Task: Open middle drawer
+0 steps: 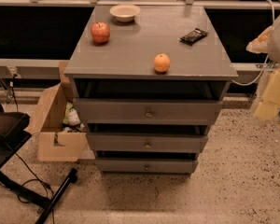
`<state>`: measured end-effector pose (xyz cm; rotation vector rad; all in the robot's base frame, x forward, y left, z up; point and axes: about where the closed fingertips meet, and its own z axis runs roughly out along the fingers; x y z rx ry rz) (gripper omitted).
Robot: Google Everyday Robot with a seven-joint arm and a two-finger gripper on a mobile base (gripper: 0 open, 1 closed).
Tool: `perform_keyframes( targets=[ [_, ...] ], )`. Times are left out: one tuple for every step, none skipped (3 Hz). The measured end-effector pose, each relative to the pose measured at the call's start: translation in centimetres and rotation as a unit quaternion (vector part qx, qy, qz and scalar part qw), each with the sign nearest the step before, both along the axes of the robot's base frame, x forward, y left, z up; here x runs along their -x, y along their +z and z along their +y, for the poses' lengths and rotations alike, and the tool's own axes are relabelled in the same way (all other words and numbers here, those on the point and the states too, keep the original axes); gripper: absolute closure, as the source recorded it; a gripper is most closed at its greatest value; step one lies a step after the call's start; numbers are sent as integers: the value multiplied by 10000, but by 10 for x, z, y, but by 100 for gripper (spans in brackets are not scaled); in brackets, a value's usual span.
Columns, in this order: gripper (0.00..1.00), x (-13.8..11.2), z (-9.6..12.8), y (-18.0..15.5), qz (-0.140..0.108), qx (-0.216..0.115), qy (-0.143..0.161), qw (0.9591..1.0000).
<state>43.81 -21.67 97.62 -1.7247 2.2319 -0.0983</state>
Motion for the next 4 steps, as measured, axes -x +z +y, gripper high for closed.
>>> perform_keyframes(
  targets=[
    [0, 0, 0, 0, 0, 0, 0, 10000],
    [0, 9, 3, -27, 166, 114, -62, 9998],
    [0, 25, 14, -74, 191, 344, -307, 9988],
    [0, 35, 26, -128, 100, 533, -486, 9973]
  ],
)
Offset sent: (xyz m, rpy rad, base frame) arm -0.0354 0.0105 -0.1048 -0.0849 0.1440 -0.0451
